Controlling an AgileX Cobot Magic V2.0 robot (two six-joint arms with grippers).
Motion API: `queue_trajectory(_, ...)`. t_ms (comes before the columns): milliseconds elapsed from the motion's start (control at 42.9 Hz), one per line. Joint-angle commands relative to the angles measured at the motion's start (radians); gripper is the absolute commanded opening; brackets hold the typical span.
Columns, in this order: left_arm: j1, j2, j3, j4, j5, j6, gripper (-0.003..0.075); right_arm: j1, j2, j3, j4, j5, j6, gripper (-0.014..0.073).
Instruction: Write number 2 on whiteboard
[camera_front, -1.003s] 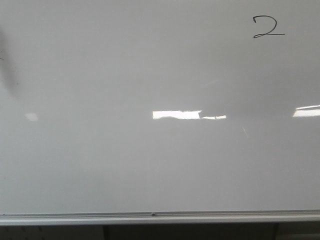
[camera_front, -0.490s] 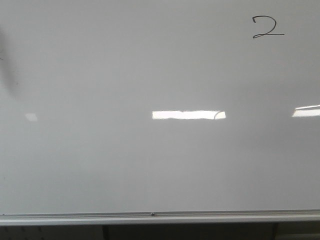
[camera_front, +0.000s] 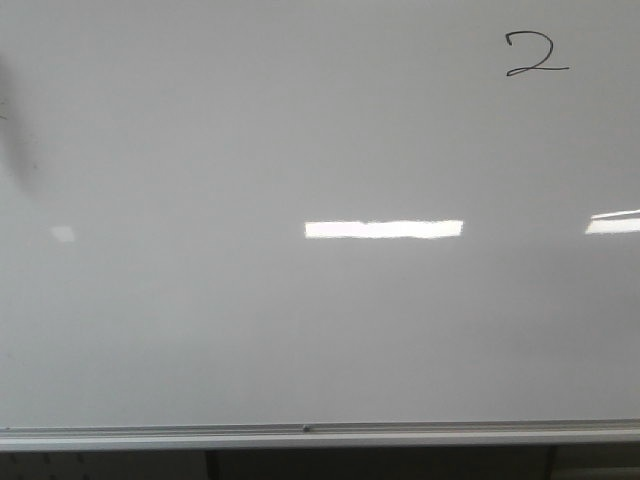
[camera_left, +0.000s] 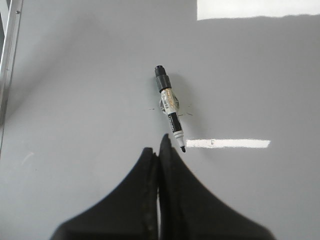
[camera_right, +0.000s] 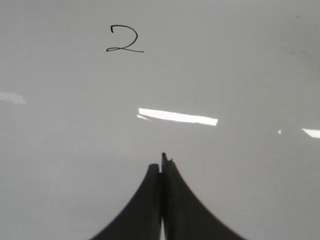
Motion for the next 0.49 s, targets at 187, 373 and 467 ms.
queue_trajectory(187, -0.007, -0.027, 0.033, 0.0, -0.08, -0.001, -0.002, -0.006, -0.018, -0.006, -0.002, -0.101, -0.001, -0.0081)
queue_trajectory(373, -0.007, -0.027, 0.033, 0.0, -0.08, -0.001, -0.002, -0.006, -0.019, -0.002, 0.005, -0.12, 0.06, -0.0081)
queue_trajectory(467, -0.007, -0.027, 0.033, 0.0, -0.08, -0.001, -0.002, -0.006, -0.019, -0.002, 0.001, -0.122, 0.071, -0.0081)
